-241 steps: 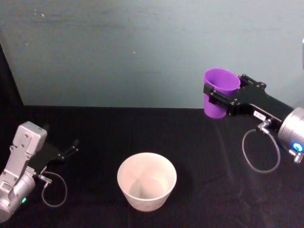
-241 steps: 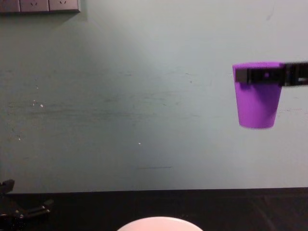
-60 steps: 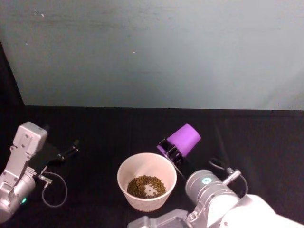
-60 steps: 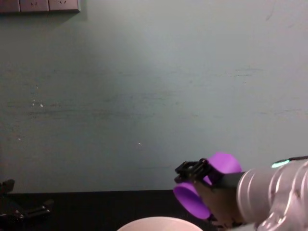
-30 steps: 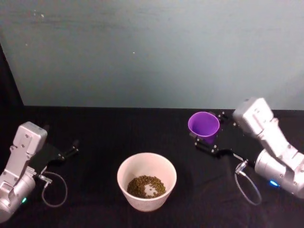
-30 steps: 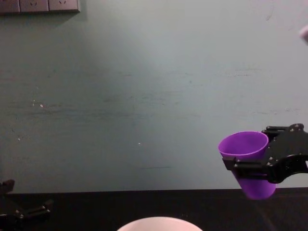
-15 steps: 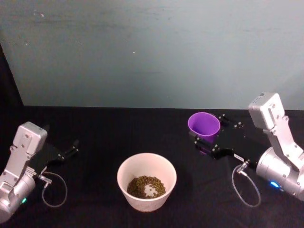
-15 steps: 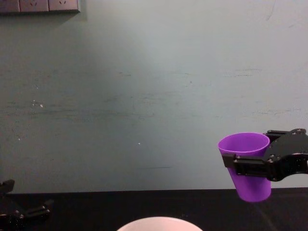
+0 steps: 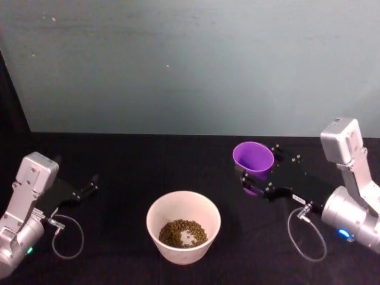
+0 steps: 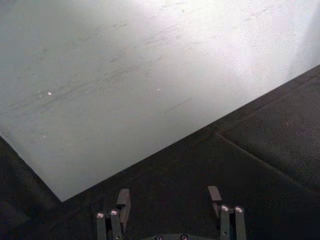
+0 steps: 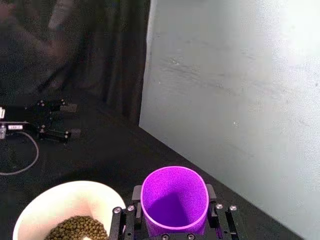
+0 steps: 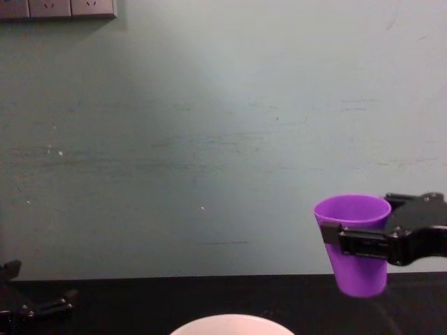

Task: Pick up the cup and pour the mung beans from the cup into the bowl.

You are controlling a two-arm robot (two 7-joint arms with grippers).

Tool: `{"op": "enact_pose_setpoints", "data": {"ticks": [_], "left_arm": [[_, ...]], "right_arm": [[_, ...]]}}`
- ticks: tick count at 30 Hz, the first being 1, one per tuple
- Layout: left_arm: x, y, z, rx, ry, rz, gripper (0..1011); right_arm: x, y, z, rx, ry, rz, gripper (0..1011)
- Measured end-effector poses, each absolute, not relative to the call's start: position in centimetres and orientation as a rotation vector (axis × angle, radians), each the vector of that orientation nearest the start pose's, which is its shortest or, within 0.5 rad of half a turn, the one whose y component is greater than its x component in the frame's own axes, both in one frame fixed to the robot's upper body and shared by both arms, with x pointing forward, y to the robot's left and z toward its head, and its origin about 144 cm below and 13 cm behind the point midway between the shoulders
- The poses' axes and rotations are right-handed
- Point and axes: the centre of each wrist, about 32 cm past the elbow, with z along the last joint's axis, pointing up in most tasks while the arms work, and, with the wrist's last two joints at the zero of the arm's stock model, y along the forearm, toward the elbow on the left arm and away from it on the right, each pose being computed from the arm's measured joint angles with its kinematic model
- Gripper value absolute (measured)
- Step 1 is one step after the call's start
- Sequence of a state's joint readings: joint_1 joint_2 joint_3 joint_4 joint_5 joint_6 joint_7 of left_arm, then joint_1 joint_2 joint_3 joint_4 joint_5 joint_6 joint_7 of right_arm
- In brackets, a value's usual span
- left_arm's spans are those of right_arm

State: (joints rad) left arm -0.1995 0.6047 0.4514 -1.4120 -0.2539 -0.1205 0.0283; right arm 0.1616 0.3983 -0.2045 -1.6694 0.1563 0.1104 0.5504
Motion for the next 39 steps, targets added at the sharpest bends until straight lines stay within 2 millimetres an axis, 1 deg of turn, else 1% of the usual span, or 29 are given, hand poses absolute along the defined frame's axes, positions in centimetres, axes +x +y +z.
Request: {"op": "enact_pose_setpoints", "data": {"ticks": [3,5,6,7,12,16,28,35,39], "left_arm": [[48.9,31.0,114.0,0.304,-0.285,1.248,1003],[48.9,31.0,114.0,0.304,-0.285,1.248,1003],[48.9,31.0,114.0,0.304,-0.285,1.248,1003],[48.9,31.0,114.0,0.304,-0.285,1.248,1003],[48.9,31.0,114.0,0.304,-0.285,1.248,1004],[48.9,31.0,114.0,0.304,-0.285,1.248,1004],[48.9,31.0,114.0,0.304,-0.285,1.248,1003],[48.9,31.0,114.0,0.304,-0.285,1.248,1003],[48.9,31.0,114.0,0.304,-0.285,1.248,1003]], "right_arm": [[49.3,-27.3,121.4,-0.164,-0.178,-0.828,724],[49.5,-27.6,120.1,-0.137,-0.138,-0.833,724],[49.5,-27.6,120.1,-0.137,-0.138,-0.833,724],[49.5,-27.8,119.4,-0.123,-0.116,-0.837,724],[49.7,-28.1,117.4,-0.105,-0.062,-0.844,726],[49.9,-28.0,116.4,-0.103,-0.04,-0.847,724],[51.0,-27.4,114.3,-0.129,-0.037,-0.886,724],[51.7,-27.1,112.8,-0.1,-0.026,-0.889,724],[51.8,-27.1,112.4,-0.088,-0.022,-0.883,726]]}}
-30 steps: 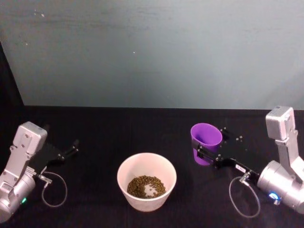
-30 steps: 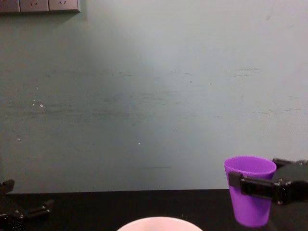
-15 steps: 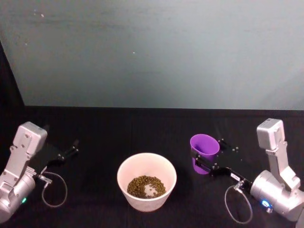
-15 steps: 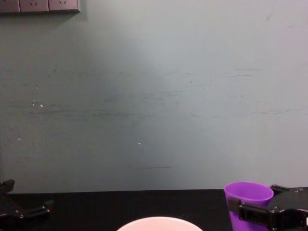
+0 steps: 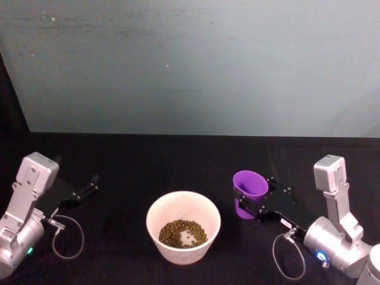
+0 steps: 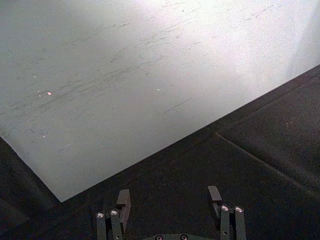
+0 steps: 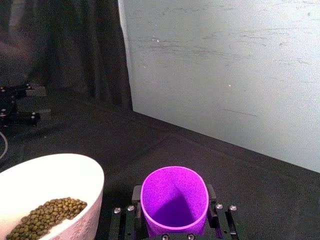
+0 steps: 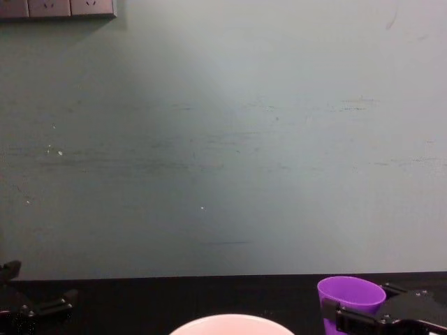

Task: Pick up the cup and pour the mung beans from the cup into the bowl.

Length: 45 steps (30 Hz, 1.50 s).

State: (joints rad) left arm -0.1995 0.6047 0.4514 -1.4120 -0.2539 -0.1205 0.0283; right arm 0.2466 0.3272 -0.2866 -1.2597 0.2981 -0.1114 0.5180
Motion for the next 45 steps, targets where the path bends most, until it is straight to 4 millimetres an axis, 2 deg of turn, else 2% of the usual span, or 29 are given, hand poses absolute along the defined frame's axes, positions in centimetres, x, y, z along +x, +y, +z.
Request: {"op": "enact_pose_setpoints", "data": {"ticks": [19,45], "left_arm": [[48.9,31.0,114.0,0.305,-0.285,1.248,1004],[48.9,31.0,114.0,0.304,-0.285,1.248,1003]], "right_arm": [[51.3,-27.2,110.8,-0.076,0.012,-0.862,724],[51.3,-27.2,110.8,-0.072,0.012,-0.866,724]]}}
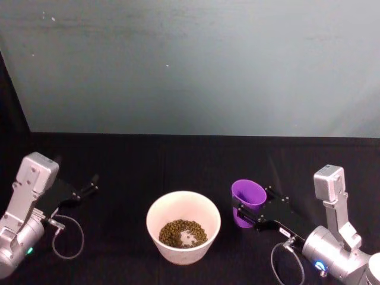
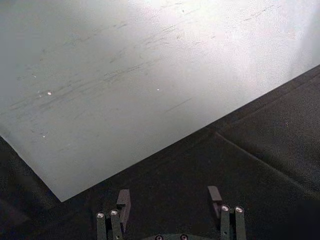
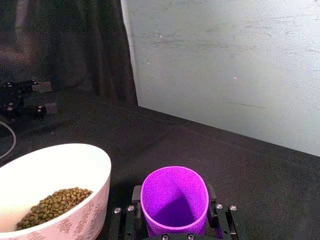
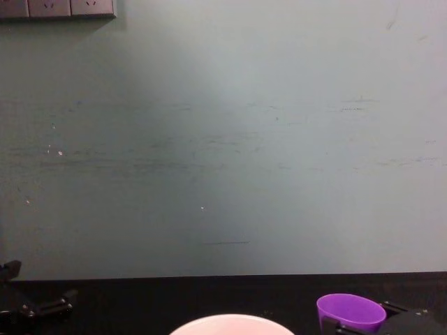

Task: Pick up the cup and pour the mung beans from the cup into the bowl.

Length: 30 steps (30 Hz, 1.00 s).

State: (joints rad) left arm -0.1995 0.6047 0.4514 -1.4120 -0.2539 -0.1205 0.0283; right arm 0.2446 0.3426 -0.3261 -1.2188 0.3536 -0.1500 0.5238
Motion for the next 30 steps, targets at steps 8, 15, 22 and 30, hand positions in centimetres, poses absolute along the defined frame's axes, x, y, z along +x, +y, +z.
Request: {"op": "enact_pose_setpoints", "data": {"ticks": [8,15,22,30], "left_arm": [[48.86,30.97,113.98,0.304,-0.285,1.248,1003],[48.86,30.97,113.98,0.304,-0.285,1.248,1003],[48.86,30.97,113.98,0.304,-0.285,1.248,1003],[48.86,30.97,113.98,0.304,-0.285,1.248,1003]], "right_arm": [[51.31,-27.2,110.79,-0.072,0.012,-0.866,758],[51.31,-27.2,110.79,-0.073,0.012,-0.866,924],[51.31,-27.2,110.79,-0.074,0.012,-0.865,1004],[51.3,-27.19,110.81,-0.074,0.011,-0.867,1004]]}}
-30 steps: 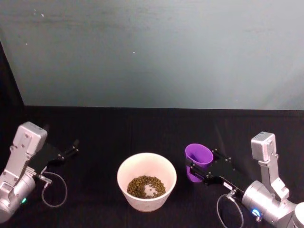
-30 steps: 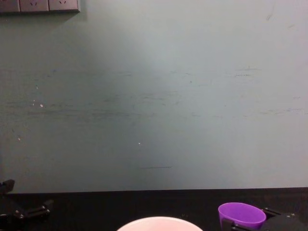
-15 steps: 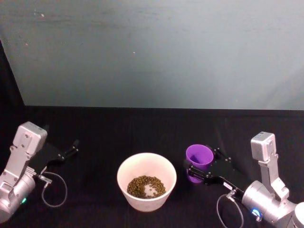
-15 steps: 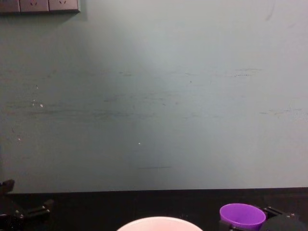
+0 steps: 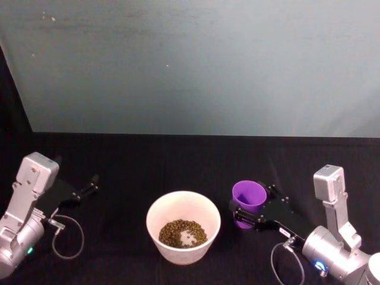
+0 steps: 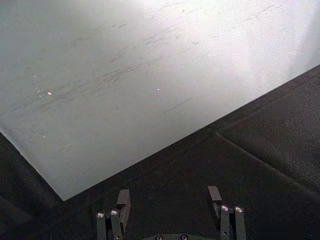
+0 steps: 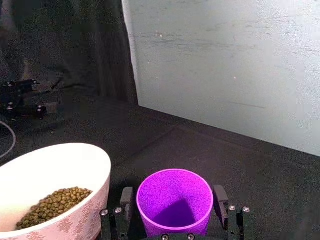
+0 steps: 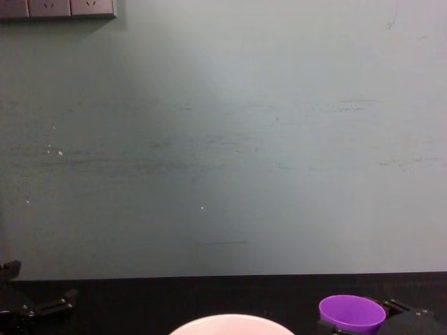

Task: Pick up the cup and pour the mung beans from the cup into the bowl.

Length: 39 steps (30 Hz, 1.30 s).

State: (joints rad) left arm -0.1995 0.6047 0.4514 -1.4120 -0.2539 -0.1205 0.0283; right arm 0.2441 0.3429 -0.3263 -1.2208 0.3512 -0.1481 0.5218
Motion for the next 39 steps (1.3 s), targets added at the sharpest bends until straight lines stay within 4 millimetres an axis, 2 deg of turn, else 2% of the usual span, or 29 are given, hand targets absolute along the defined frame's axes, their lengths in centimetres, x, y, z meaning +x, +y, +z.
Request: {"op": "enact_pose_setpoints", "data": {"ticks": [14,23,30,39], "left_arm": [[48.9,31.0,114.0,0.304,-0.285,1.248,1003],[48.9,31.0,114.0,0.304,-0.285,1.248,1003],[48.9,31.0,114.0,0.304,-0.285,1.248,1003],[48.9,31.0,114.0,0.304,-0.285,1.248,1004]], "right_arm": [[50.4,-26.8,112.7,-0.056,-0.051,-0.902,1004],[48.8,-27.1,115.9,0.04,-0.078,-0.972,1004],[47.2,-26.8,117.6,0.015,-0.096,-1.11,1004],[45.7,-26.9,116.9,-0.01,-0.119,-1.269,1004]]}}
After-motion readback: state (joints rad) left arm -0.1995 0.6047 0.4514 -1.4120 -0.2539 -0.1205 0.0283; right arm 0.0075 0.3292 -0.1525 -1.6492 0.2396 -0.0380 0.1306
